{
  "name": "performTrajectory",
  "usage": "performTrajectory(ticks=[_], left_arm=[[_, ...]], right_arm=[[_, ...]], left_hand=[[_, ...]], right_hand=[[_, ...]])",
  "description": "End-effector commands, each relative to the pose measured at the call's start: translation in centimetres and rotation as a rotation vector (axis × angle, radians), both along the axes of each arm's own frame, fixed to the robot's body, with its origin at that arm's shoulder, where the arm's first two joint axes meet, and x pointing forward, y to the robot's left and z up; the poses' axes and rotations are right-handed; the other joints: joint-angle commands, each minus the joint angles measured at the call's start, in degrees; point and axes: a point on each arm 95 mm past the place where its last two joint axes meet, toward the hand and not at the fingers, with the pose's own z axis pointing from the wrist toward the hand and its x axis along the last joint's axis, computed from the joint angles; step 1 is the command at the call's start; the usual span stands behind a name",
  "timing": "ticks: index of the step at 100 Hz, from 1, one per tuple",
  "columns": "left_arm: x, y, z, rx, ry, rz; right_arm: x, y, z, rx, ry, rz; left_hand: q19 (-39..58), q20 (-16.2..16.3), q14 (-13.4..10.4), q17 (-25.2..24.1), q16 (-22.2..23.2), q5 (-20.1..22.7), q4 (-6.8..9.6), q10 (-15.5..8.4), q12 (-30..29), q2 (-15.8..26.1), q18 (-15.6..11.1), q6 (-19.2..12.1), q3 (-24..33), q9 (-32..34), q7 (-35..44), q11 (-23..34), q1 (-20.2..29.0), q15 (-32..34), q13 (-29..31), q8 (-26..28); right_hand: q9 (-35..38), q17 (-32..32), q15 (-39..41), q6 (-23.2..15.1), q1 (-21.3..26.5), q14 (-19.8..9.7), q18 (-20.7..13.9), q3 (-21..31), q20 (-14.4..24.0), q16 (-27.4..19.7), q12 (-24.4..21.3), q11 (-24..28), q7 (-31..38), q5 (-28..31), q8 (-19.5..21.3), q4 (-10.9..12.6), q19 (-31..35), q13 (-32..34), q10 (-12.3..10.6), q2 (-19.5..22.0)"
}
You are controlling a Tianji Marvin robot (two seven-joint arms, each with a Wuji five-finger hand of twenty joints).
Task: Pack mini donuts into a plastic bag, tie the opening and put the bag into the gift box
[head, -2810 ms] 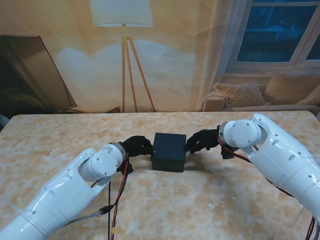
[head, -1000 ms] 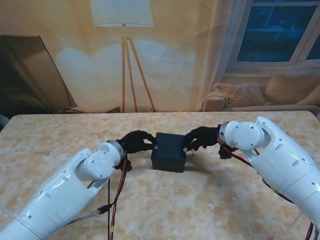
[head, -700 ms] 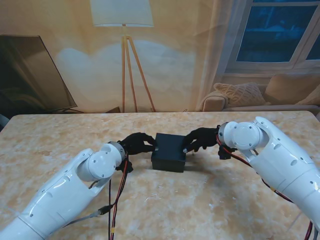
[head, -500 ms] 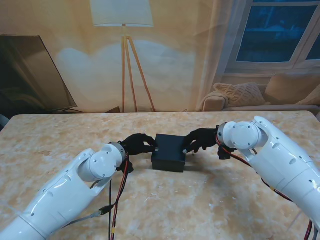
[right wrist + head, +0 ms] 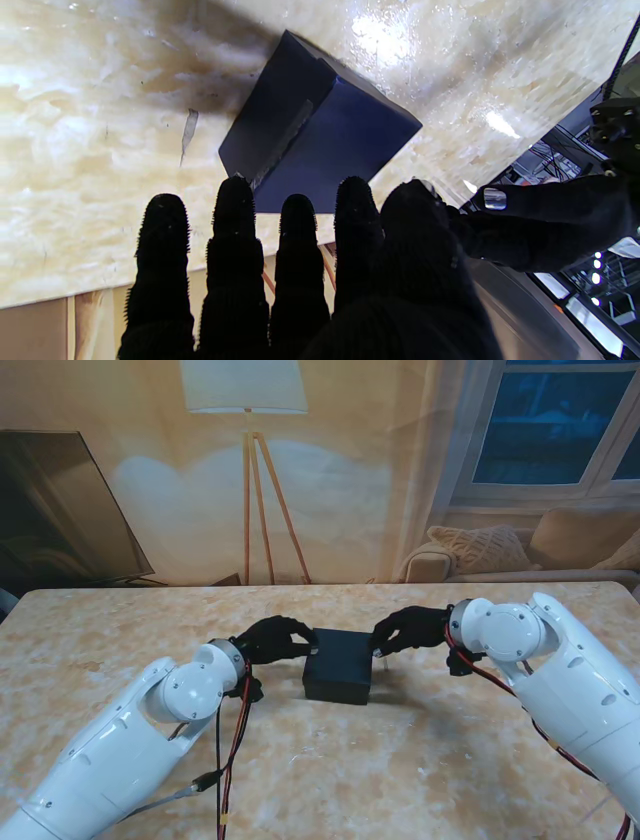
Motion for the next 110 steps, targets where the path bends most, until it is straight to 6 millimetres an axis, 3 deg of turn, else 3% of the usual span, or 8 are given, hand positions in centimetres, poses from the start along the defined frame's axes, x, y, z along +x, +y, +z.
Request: performTrajectory(ticks=[1, 20, 40, 59, 86, 110], left_arm=[[-0.7, 0.0, 0.5, 0.002, -0.019, -0.035], [-2.9, 0.5, -0.2, -0.025, -0.051, -0.062], [-5.1, 1.2, -1.5, -0.041, -0.085, -0.046], [-6.3, 1.1, -3.0, -0.066, -0.087, -0.008], [-6.8, 0.9, -4.7, -0.080, -0.065, 0.011], [-6.3, 1.0, -5.5, -0.085, -0.050, 0.029]], right_arm=[[-1.1, -0.2, -0.7, -0.001, 0.007, 0.010], [-3.6, -1.4, -1.8, 0.064, -0.058, -0.021], [-6.1, -2.2, -3.6, 0.147, -0.121, -0.035], [-7.9, -2.4, -5.7, 0.166, -0.134, -0.023], [-8.3, -2.9, -8.2, 0.182, -0.127, -0.065], [-8.3, -3.3, -8.9, 0.196, -0.148, -0.086]], left_hand=[[-0.86, -1.21, -1.31, -0.75, -0.93, -1.33, 0.92, -0.63, -0.85, 2.18, -0.99, -1.47, -0.45, -1.18, 1.77, 0.09, 0.26, -1.27, -0.97, 0.23], [-1.60, -2.12, -1.56, 0.01, -0.97, -1.35, 0.95, 1.41, -0.75, 2.73, -2.04, -1.04, -0.75, -0.12, 2.07, 0.38, 1.11, -0.64, 0.31, 0.19], [-1.58, -2.91, -1.60, 0.57, -0.84, -1.02, 1.02, 1.68, -0.35, 3.05, -2.40, -0.73, -1.01, 0.61, 2.30, 0.73, 1.71, 0.06, 1.20, 0.18], [-1.10, -3.36, -1.63, 0.69, -0.62, -0.73, 1.06, 1.54, 0.00, 3.01, -2.29, -0.73, -0.98, 0.99, 2.63, 1.05, 1.98, 0.58, 1.47, 0.28], [-0.71, -3.74, -1.78, 0.94, -0.57, -0.30, 1.04, 1.29, 0.25, 2.86, -2.31, -0.77, -0.72, 1.56, 3.21, 1.39, 2.17, 0.78, 1.93, 0.53], [-0.48, -4.03, -1.87, 0.92, -0.46, -0.17, 0.98, 1.09, 0.36, 2.78, -2.26, -0.77, -0.38, 1.64, 3.71, 1.55, 2.25, 0.93, 2.11, 0.73]], right_hand=[[1.69, -0.43, -0.59, -1.54, 1.78, 0.00, -0.29, -0.93, 0.24, 0.22, 1.45, 1.33, 1.39, -0.67, 0.47, -0.80, -0.29, -0.08, 0.64, -0.31], [4.05, 0.89, -0.56, -1.39, 2.55, -1.82, -1.87, -0.66, -0.52, -0.24, 2.65, 2.52, 2.96, 0.00, 0.22, -0.72, -0.89, 1.23, 1.27, -0.79], [5.57, 2.19, -0.18, -1.54, 3.51, -3.03, -3.48, -0.45, -1.73, -0.94, 3.58, 3.31, 5.38, 0.42, -0.54, -0.77, -1.16, 2.73, 1.44, -1.47], [5.96, 2.59, 0.65, -1.80, 3.32, -2.75, -2.78, -0.53, -2.03, -0.78, 4.09, 4.02, 6.45, 0.43, -1.06, -0.87, -0.57, 3.28, 1.35, -1.34], [6.51, 2.47, 1.58, -2.07, 3.23, -2.19, -1.53, -0.60, -1.90, -0.22, 4.60, 4.57, 7.50, 0.85, -1.26, -0.90, 0.32, 3.66, 1.81, -1.79], [6.45, 2.10, 1.82, -2.08, 3.06, -1.64, -0.69, -0.59, -1.76, 0.12, 4.83, 4.58, 7.86, 0.85, -1.62, -0.92, 0.66, 3.55, 1.94, -1.79]])
